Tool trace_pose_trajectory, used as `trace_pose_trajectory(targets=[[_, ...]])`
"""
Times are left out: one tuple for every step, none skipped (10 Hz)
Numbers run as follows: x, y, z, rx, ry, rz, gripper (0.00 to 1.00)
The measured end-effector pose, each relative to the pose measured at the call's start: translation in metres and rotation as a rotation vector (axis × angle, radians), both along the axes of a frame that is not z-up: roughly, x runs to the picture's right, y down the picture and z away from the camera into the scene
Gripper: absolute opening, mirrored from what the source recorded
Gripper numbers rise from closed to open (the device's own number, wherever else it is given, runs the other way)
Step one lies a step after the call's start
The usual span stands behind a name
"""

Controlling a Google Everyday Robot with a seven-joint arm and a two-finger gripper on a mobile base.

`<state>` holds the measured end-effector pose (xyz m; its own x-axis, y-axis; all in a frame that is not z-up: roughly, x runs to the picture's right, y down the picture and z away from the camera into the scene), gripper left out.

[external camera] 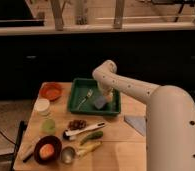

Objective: Wipe tray with sponge

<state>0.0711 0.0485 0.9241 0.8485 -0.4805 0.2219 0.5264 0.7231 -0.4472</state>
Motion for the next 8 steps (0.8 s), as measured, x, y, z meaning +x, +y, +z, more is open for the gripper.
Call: trace_pose_trajectory(targets=[[-0.001,0.000,0.000,0.000,-0.002,-0.004,0.02],[0.000,0.001,0.002,-0.002,0.004,0.006,0.02],[0.007,0.001,0.003,0.000,0.015,0.016,0.02],[0.017,-0.001,0.003,0.005,0.029,0.033,0.02],[0.025,-0.006,0.006,0.014,0.045,0.050,0.02],[0.027,-0.011,0.007,0.020,0.053,0.057,0.02],[0.028,-0.015,0.009,0.027,0.061,0.063,0.02],[0.030,-0.020,0.012,0.036,0.068,0.067,0.02]])
